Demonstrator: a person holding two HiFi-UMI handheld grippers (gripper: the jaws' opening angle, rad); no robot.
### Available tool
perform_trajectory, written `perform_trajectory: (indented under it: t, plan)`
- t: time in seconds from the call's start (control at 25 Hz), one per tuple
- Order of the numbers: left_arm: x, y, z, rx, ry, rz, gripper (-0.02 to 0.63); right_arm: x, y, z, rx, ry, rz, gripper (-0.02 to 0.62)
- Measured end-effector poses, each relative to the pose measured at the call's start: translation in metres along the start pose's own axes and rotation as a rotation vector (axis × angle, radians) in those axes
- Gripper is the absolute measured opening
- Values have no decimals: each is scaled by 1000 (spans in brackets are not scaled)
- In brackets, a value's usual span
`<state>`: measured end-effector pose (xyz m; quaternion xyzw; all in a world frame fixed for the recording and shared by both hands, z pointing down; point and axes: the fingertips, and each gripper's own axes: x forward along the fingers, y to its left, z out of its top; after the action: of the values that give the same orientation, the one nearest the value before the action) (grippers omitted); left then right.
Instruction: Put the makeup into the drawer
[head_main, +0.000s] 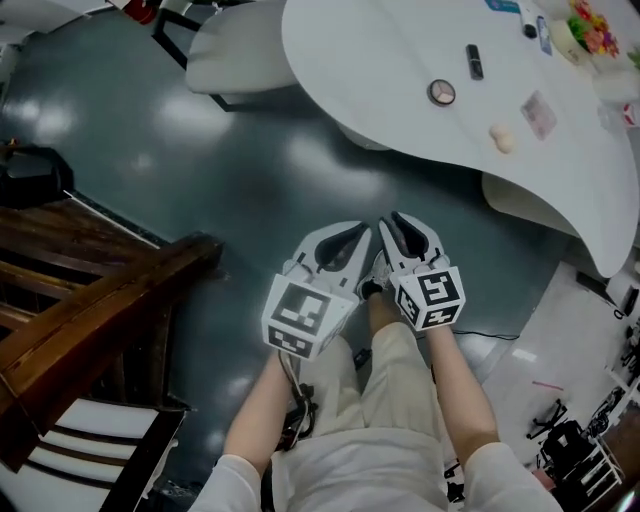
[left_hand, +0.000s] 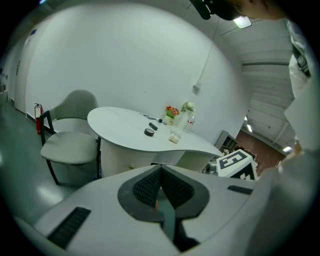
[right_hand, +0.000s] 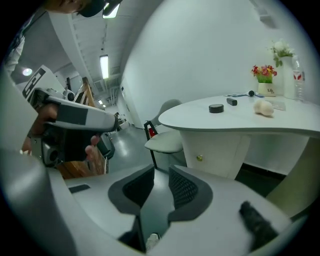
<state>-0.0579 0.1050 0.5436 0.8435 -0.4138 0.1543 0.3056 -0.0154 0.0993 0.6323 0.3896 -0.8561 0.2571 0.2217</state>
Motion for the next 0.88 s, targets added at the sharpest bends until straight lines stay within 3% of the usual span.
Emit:
perform_trajectory:
  t: [0.48, 0.88]
  plan:
    - [30, 35, -26, 15, 2, -5, 9, 72, -58, -36, -38, -52, -177, 133]
    - [33, 56, -23, 18, 8, -19, 9, 114, -96, -41, -21, -141, -412, 189]
